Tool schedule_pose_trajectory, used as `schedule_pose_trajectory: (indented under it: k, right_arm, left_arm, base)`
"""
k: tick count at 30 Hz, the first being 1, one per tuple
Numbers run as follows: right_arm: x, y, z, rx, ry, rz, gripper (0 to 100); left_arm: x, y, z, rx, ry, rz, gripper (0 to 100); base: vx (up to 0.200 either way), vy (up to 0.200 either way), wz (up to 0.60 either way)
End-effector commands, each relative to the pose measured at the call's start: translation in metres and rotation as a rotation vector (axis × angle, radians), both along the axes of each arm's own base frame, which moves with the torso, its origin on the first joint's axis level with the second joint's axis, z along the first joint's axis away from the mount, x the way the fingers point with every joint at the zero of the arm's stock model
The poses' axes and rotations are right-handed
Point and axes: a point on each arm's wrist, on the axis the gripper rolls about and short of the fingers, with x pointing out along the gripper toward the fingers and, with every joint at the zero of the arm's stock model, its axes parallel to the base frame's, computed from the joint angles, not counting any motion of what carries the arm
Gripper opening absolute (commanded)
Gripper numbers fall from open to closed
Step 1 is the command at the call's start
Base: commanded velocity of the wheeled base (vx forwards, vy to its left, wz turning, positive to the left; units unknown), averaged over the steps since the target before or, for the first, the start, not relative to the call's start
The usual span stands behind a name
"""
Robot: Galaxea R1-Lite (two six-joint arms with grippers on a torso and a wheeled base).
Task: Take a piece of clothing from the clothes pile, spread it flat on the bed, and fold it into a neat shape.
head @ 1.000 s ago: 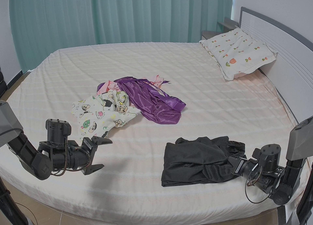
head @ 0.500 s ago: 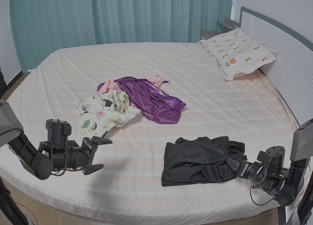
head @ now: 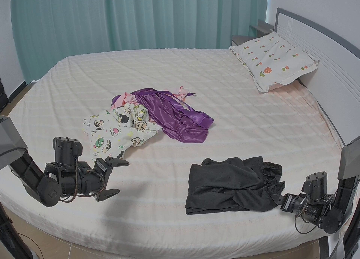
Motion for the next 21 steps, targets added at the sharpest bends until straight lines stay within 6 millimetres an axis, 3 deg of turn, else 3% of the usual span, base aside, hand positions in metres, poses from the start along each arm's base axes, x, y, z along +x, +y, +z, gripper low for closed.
schedule_pose_trajectory:
  k: [1, 6, 12, 16, 19, 20, 21]
  right_arm:
    - [-0.011, -0.011, 0.015, -0.003, -0.002, -0.040, 100]
    - [-0.030, -0.023, 0.028, -0.032, 0.066, -0.070, 100]
    - [-0.027, -0.031, 0.044, 0.015, -0.033, -0.104, 100]
    - [-0.003, -0.030, 0.058, 0.106, -0.117, -0.039, 100]
    - [0.029, -0.027, 0.053, 0.164, -0.125, -0.041, 100]
    - [0.029, -0.027, 0.053, 0.164, -0.125, -0.041, 100]
    - [0.047, -0.024, 0.049, 0.192, -0.127, -0.050, 100]
  left_arm:
    - [0.000, 0.000, 0.000, -0.001, 0.001, 0.001, 100]
    - [0.000, 0.000, 0.000, -0.001, 0.001, 0.001, 100]
    - [0.000, 0.000, 0.000, -0.001, 0.001, 0.001, 100]
    - [0.000, 0.000, 0.000, -0.001, 0.001, 0.001, 100]
    - [-0.001, 0.000, 0.000, -0.002, 0.004, 0.001, 100]
    - [-0.001, 0.000, 0.000, -0.002, 0.004, 0.001, 100]
    - [-0.001, 0.000, 0.000, -0.003, 0.002, -0.001, 100]
  base:
    - [0.000, 0.000, 0.00]
    - [0.000, 0.000, 0.00]
    - [0.000, 0.000, 0.00]
    - [0.000, 0.000, 0.00]
    - [0.000, 0.000, 0.00]
    - [0.000, 0.000, 0.00]
    - [0.000, 0.000, 0.00]
